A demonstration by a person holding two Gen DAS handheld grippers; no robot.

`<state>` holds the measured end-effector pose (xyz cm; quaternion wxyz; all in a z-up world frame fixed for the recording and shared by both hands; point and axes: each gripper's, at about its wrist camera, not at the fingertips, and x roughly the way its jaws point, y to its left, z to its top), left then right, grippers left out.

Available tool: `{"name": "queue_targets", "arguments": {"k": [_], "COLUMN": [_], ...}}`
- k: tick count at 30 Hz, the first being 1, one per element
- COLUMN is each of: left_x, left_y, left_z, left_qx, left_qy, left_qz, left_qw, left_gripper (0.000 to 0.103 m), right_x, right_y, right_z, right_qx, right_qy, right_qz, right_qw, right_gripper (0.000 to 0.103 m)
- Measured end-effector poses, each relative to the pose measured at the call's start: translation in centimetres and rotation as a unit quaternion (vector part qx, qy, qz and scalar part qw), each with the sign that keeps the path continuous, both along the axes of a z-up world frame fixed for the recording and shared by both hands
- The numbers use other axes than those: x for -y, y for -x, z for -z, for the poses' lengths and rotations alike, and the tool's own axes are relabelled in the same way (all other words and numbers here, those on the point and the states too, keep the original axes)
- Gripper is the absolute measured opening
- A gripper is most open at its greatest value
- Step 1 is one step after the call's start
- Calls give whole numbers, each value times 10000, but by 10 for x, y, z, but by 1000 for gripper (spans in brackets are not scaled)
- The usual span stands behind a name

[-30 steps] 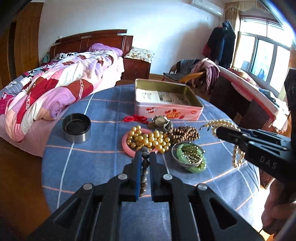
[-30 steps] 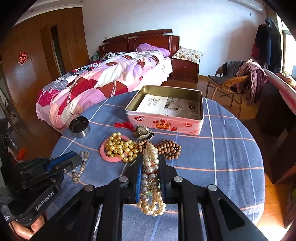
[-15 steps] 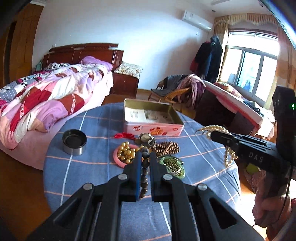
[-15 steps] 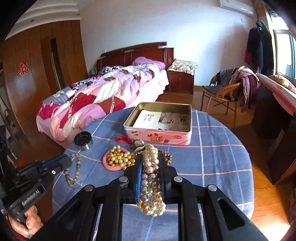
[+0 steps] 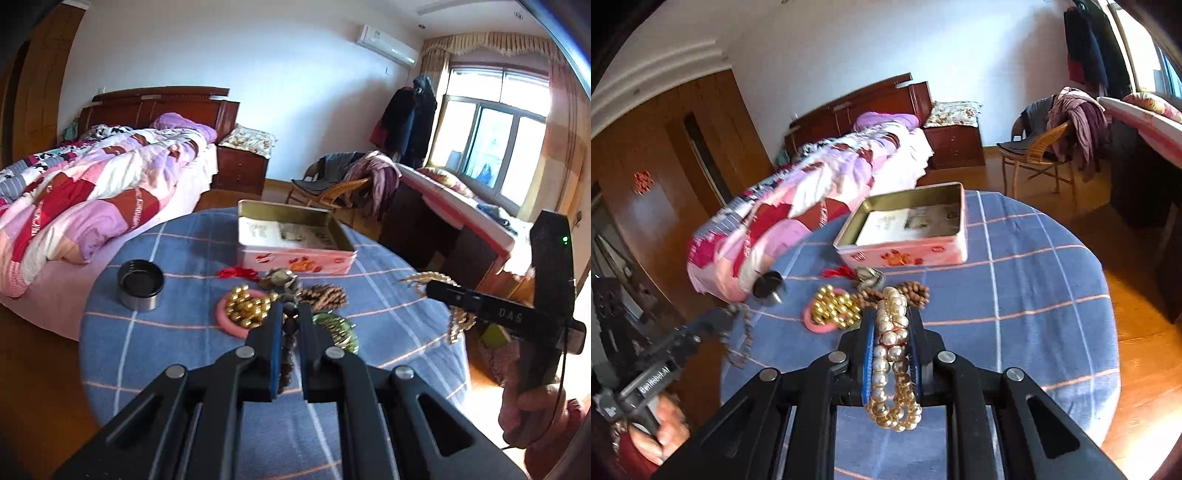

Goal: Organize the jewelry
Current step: 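Carry bracelet and pearls into the pink tin and open both tools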

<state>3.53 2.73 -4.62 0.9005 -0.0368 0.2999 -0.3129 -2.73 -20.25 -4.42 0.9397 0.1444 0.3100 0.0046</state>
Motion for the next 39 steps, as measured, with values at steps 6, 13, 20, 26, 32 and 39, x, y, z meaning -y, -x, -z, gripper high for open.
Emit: {"name": "queue_targets", "arguments": {"k": [6, 13, 20, 26, 32, 39], "left_x": [21, 41, 81, 115, 137, 153], "left_y": [-9, -51, -109, -156, -179, -189], "left_z": [-10, -34, -39, -13, 19, 36], "left_qx": [146, 360, 453, 148, -236, -456], "left_qy": [-14, 253, 267, 84, -218, -694], "left_qz": [153, 158, 77, 44, 27, -144], "left_qw": [9998, 9989, 9986, 9998, 9995, 9964], "left_gripper": [9, 9, 9, 9, 9, 18], "right_x": [-2, 17, 38, 49, 52, 56], "right_y": [-20, -62, -135, -194, -223, -227], "right_z": [-4, -28, -24, 13, 40, 55], "right_qx": [-29, 324, 337, 2, -140, -70], "right_qy": [211, 115, 101, -97, -65, -85], "right_qz": [-9, 133, 350, 444, 368, 424], "right_qw": [9998, 9993, 9988, 9990, 9992, 9990], "right_gripper": [16, 16, 16, 16, 16, 34]}}
